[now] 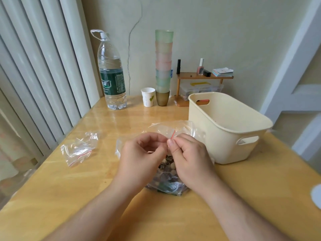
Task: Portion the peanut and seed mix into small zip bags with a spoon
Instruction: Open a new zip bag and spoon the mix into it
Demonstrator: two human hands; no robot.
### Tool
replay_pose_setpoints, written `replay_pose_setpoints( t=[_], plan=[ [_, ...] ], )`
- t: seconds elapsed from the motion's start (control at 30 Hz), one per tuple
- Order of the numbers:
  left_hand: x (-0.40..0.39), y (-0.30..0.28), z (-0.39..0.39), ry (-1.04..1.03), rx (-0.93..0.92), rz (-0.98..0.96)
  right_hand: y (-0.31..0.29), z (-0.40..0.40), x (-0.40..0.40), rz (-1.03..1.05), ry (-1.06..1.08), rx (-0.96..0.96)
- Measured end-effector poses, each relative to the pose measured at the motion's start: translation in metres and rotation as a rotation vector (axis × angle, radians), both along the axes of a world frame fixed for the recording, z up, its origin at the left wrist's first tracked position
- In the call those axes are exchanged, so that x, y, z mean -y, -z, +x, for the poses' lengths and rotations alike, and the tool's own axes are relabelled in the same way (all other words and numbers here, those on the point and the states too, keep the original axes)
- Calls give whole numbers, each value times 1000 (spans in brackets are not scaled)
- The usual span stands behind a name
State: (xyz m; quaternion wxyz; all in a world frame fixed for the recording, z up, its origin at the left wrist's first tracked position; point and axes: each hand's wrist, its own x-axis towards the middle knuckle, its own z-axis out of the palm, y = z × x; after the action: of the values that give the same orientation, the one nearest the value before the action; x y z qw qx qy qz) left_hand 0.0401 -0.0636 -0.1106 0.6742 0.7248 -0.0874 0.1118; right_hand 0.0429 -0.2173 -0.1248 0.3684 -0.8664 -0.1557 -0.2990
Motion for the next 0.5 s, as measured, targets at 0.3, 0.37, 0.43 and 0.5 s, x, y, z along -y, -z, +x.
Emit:
replay_pose_setpoints(
  t=[0.3, 0.37, 0.43, 0.5],
  plan=[
    [0, 1, -5, 63, 124, 151, -5, -5, -2, 380, -87, -251],
    [0, 2, -5, 46, 124, 184, -5, -3, -1, 507, -113, -315],
    [1, 2, -6, 35, 130, 193, -4, -1, -2, 570, -125, -377],
    [2, 2, -7, 21, 132, 199, -3, -1, -2, 557, -145, -411]
  ],
)
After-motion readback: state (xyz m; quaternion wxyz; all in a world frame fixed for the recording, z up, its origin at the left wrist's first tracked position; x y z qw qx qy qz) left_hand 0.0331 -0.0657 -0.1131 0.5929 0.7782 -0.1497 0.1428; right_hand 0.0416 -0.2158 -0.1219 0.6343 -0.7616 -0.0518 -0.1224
